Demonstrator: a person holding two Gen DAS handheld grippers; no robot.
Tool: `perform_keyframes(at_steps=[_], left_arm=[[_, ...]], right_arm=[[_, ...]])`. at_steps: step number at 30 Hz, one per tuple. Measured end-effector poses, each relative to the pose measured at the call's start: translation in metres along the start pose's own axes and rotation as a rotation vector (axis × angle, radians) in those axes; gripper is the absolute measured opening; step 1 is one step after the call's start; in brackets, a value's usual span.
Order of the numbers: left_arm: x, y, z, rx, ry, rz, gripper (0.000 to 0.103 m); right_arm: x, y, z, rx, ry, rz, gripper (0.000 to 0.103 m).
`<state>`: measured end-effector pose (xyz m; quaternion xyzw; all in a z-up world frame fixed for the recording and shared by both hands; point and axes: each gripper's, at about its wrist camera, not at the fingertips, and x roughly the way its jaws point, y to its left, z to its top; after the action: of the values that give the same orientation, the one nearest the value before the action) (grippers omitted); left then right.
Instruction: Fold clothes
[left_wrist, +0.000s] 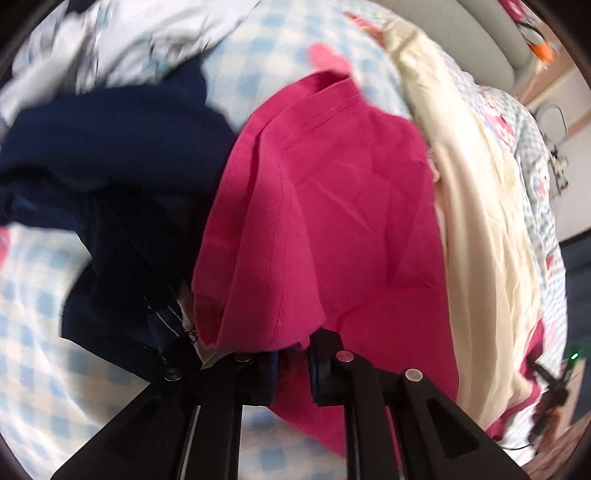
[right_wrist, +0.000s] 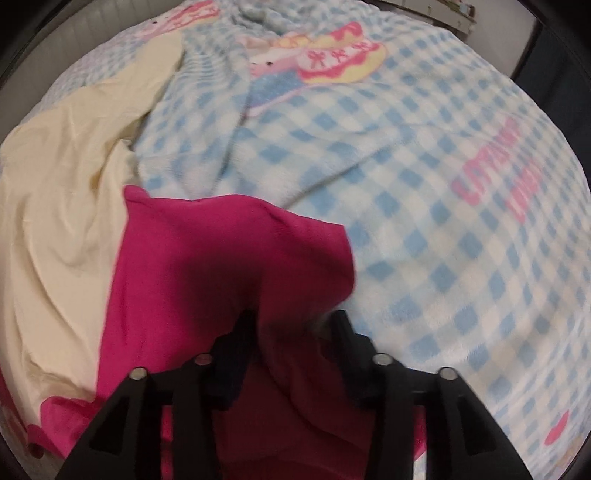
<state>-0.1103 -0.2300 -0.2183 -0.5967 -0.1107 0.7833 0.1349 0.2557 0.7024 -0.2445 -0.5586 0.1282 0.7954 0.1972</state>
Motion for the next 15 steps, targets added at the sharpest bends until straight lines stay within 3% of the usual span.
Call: perform_keyframes(at_steps=[1, 2, 3, 4, 6, 9, 13, 15], left_arm=[[0.003, 0.0, 0.002, 0.016, 0.004, 0.002, 0.01], [0.006, -0.002, 0.003, 0.051, 0.005, 0.018, 0.01], [0.005, -0.006, 0.004, 0.078, -0.003, 0.034, 0.007], [0.001, -0.009, 0.005, 0.098, -0.018, 0.05, 0.006], [-0.01, -0.013, 0.007, 0.129, -0.053, 0.082, 0.005], [-0.039, 0.004, 0.011, 0.088, -0.122, 0.122, 0.004], [-0.066, 0.039, 0.018, 0.014, -0.129, 0.109, 0.004], [-0.06, 0.048, 0.018, 0.024, -0.097, 0.13, 0.004]], right_arm=[[0.004, 0.002, 0.0, 0.019, 0.004, -0.012, 0.054], [0.006, 0.017, 0.0, -0.014, 0.01, -0.006, 0.047], [0.007, 0.032, 0.001, -0.047, 0.016, 0.0, 0.025], [0.008, 0.047, 0.001, -0.082, 0.021, 0.003, 0.018], [-0.003, 0.084, 0.002, -0.207, -0.012, -0.077, 0.009], [-0.024, 0.105, 0.013, -0.284, -0.089, -0.18, 0.006], [-0.047, 0.119, 0.036, -0.298, -0.159, -0.283, 0.006], [-0.044, 0.14, 0.042, -0.345, -0.186, -0.323, 0.006]])
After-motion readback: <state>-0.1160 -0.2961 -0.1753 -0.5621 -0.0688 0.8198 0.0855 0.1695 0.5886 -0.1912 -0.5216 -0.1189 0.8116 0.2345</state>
